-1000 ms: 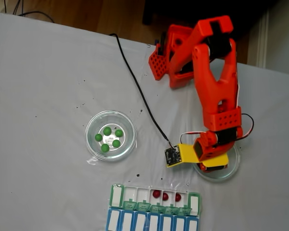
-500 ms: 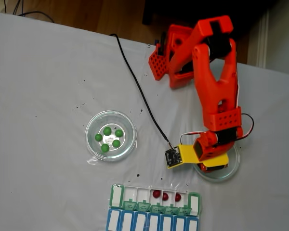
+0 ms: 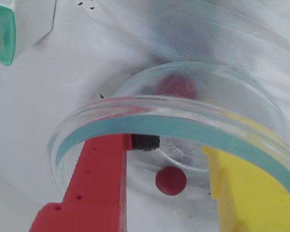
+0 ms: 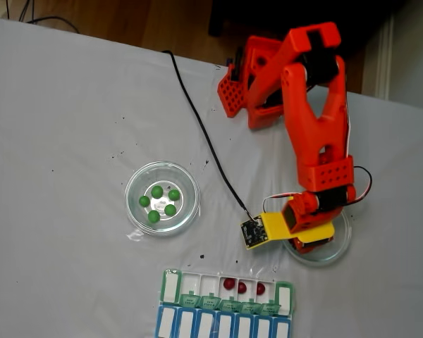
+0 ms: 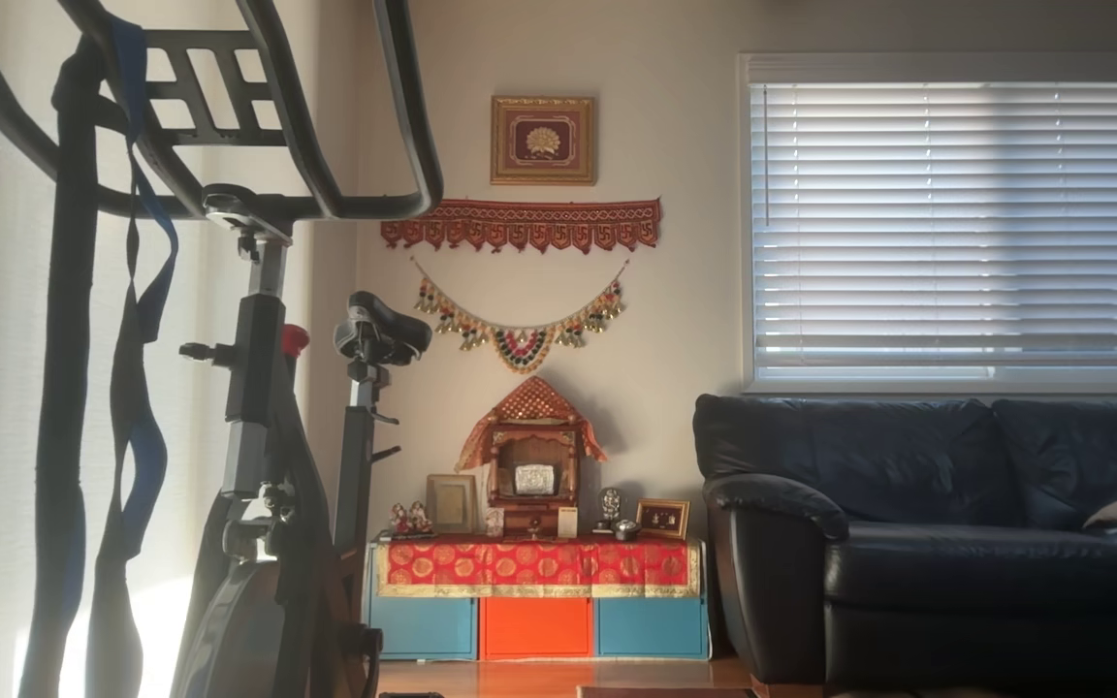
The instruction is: Sort medicines into box.
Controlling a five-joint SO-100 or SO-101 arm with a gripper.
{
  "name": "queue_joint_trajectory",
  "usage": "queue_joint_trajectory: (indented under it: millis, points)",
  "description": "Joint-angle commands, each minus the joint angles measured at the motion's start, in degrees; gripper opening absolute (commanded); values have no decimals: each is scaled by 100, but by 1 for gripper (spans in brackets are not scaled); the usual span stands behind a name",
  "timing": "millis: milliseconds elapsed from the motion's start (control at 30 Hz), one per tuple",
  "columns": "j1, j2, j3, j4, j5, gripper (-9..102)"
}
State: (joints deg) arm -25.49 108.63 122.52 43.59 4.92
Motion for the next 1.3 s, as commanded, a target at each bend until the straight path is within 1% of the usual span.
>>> queue_joint_trajectory:
  millis: [0,333,667,1267]
  points:
    - [-53,158,-343,123,-70,17]
    - [-44,-264,-861,510,-439,17]
    - [-26,-308,-1011,703,-738,19]
    - [9,272,-923,879,-958,19]
